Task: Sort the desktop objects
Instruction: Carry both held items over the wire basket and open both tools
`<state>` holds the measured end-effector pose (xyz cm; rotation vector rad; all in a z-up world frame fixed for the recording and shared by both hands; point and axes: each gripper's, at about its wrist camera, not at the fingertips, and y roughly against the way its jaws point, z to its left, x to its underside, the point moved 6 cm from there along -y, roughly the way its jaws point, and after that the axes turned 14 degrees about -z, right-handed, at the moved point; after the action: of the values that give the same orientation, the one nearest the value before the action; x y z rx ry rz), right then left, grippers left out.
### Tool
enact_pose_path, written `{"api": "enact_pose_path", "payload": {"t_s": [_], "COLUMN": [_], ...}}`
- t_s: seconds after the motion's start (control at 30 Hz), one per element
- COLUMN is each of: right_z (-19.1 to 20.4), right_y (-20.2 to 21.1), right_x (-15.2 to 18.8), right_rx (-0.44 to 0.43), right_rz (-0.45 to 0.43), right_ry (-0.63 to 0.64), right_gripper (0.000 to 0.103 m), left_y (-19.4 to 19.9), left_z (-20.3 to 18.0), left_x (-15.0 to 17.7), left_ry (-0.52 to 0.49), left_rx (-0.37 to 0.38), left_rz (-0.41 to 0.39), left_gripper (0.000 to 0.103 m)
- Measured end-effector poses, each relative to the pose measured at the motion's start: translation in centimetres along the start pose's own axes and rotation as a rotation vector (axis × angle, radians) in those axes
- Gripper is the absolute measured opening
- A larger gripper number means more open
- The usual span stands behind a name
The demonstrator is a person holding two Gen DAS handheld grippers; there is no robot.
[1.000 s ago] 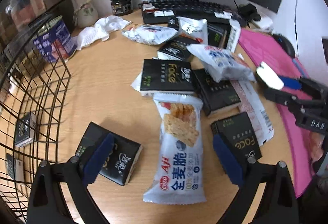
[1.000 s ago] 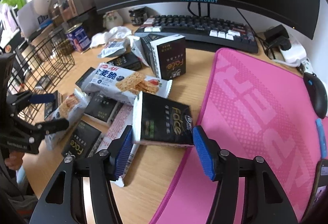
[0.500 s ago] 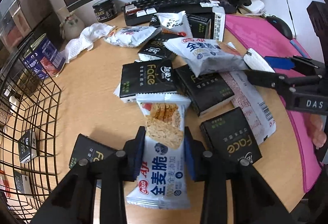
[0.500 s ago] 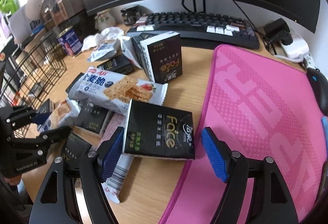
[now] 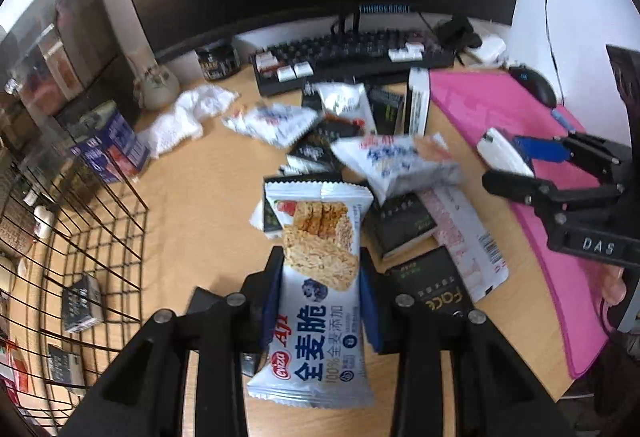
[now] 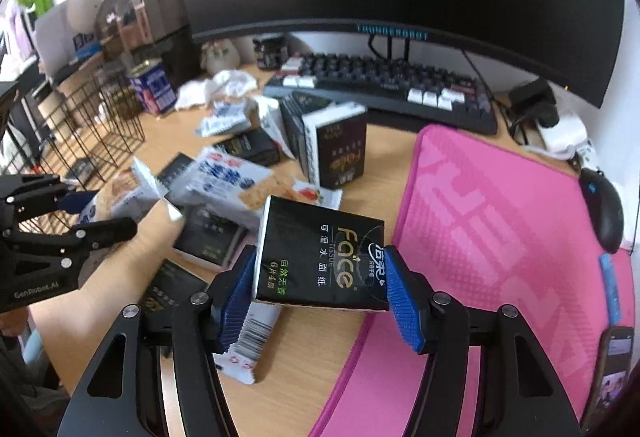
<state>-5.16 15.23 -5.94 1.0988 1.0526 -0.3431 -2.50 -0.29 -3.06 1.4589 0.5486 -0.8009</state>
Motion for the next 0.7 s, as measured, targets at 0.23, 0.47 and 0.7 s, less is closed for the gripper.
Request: {"api": "enact_pose_path", "payload": {"t_s": [0.23, 0.47, 0.7], "right_z": [5.9, 16.5, 28.5], "right_y": [1.1, 0.4, -2.8], "right_x": [-4.4, -10.1, -12.1], "right_rx": [-0.094, -0.26, -0.415], "right_rz": [-0.057, -0.113, -0.104], "right_ry": [0.11, 0.266, 0.394], "right_gripper": [0.06, 0.06, 0.06], "left_y": [5.4, 10.6, 11.8], "left_z": [4.1, 13.3, 21.9], "left_x": [-3.3, -2.7, 1.9], "left_ry": [0.052, 0.156, 0.259], "left_rx": [-0.042, -0.21, -0.39], "left_rz": [-0.117, -0.163, -0.107], "left_gripper": [0.038, 0.038, 0.038]}}
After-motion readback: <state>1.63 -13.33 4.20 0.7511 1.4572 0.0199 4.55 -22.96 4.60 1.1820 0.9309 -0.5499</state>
